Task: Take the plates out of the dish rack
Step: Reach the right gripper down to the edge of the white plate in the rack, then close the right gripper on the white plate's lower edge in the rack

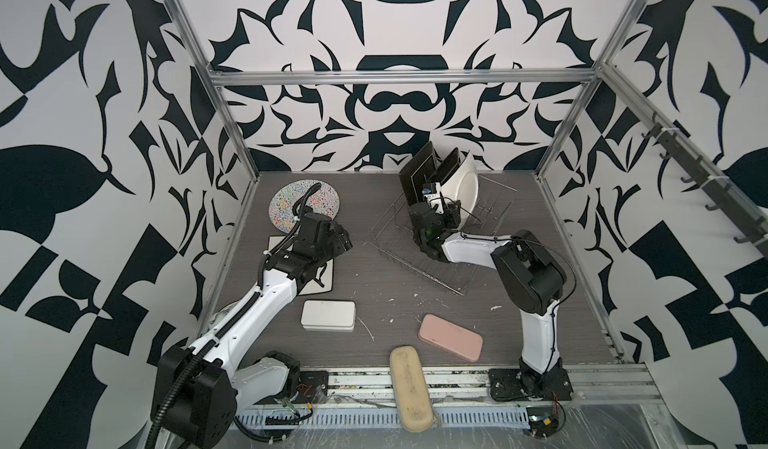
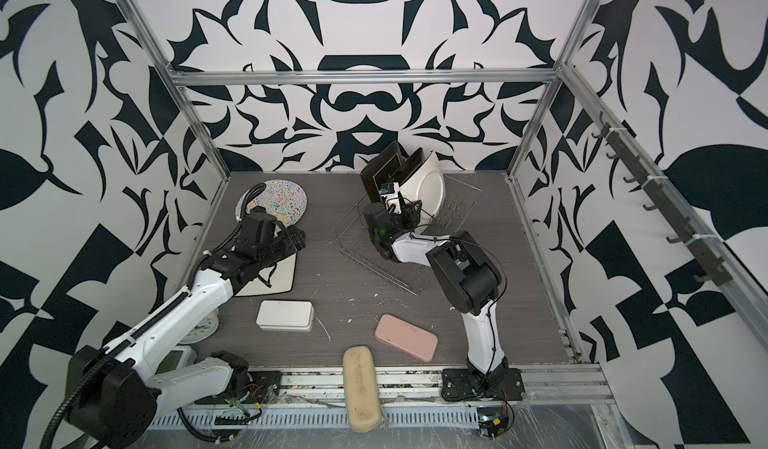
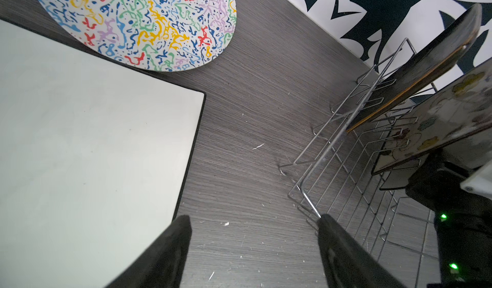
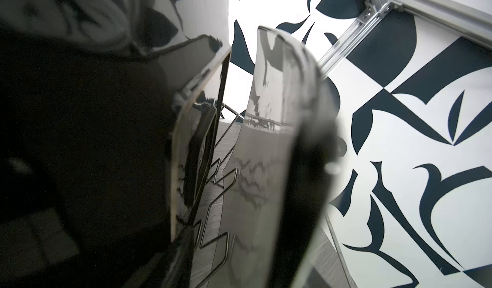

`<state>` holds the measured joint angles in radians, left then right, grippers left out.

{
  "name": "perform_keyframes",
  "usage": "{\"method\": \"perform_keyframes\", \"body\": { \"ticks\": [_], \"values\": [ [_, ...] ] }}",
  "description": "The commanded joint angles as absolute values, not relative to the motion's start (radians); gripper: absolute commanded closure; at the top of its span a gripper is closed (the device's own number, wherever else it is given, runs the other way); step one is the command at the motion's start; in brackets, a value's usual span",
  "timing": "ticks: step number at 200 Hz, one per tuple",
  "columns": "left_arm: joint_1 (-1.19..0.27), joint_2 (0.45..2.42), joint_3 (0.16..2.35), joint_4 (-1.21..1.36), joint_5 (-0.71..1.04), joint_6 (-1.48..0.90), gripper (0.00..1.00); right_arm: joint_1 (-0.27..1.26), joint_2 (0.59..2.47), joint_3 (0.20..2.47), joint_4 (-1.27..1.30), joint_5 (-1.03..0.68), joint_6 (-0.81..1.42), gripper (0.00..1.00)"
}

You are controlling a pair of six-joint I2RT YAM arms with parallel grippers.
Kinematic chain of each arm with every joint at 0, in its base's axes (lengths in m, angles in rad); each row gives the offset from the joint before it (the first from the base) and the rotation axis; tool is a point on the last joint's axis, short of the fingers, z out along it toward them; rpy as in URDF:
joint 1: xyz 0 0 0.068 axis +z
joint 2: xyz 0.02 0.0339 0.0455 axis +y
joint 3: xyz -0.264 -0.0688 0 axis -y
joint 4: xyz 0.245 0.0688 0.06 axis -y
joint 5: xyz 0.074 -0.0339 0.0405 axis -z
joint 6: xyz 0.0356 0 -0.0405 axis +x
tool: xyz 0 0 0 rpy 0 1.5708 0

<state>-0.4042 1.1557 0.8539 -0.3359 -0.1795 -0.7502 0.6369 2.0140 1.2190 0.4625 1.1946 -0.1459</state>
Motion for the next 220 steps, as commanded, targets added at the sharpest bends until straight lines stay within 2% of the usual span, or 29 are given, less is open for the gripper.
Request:
{"method": "perform_keyframes", "body": {
  "ticks": [1, 64, 99, 163, 220],
  "values": [
    [-0.405, 1.163, 0.891, -0.359, -0.186, -0.738, 0.21, 0.63, 2.011, 1.212, 0.571, 1.224, -0.181, 0.5],
    [-0.405, 1.172, 0.903, -0.357, -0.179, -0.735, 0.21, 0.626, 2.051, 1.176, 0.818, 1.272, -0.352, 0.58],
    [-0.405, 1.173, 0.904, -0.358, -0.179, -0.735, 0.21, 0.626, 2.042, 1.161, 0.844, 1.261, -0.362, 0.62],
    [-0.405, 1.167, 0.9, -0.362, -0.179, -0.736, 0.21, 0.626, 2.036, 1.145, 0.882, 1.25, -0.38, 0.79],
    [-0.405, 1.161, 0.9, -0.367, -0.183, -0.738, 0.21, 0.626, 2.058, 1.141, 1.015, 1.264, -0.478, 0.85]
  ]
}}
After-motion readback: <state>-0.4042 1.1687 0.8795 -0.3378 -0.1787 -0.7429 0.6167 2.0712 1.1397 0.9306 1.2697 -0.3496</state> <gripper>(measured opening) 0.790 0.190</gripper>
